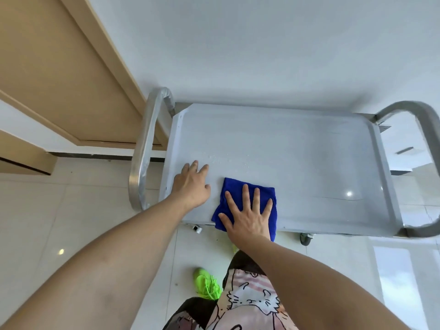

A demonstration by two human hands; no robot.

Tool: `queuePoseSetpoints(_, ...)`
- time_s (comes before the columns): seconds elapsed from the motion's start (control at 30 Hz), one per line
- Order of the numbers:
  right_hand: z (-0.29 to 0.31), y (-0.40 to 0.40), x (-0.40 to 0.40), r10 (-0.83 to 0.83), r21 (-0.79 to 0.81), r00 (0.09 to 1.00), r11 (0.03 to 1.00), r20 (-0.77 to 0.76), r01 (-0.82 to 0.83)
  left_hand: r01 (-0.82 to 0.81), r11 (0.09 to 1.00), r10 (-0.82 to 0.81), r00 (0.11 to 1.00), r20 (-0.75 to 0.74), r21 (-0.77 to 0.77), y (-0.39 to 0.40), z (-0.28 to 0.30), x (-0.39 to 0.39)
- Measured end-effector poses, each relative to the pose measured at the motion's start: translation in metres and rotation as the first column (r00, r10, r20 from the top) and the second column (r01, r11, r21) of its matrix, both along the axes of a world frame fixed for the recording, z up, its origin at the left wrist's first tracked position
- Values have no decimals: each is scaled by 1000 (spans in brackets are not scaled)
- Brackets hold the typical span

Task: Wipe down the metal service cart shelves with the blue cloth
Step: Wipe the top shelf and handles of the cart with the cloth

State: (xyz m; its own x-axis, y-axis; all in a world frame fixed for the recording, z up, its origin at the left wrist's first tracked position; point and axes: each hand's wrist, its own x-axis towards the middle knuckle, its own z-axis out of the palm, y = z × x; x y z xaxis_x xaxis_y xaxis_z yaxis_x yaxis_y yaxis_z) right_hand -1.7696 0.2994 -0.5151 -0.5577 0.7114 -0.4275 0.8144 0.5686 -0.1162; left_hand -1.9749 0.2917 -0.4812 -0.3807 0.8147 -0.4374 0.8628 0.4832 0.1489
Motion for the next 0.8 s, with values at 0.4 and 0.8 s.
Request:
queuePoseSetpoints(0.4,-28,62,-48,157,140,977,981,-144,-137,-116,992,120,985,-123,40,30,-18,-47)
queuePoseSetpoints(0.8,-32,131,-119,130,154,985,982,-111,-112,-170,979,179,981,-77,114,31,-24,-41)
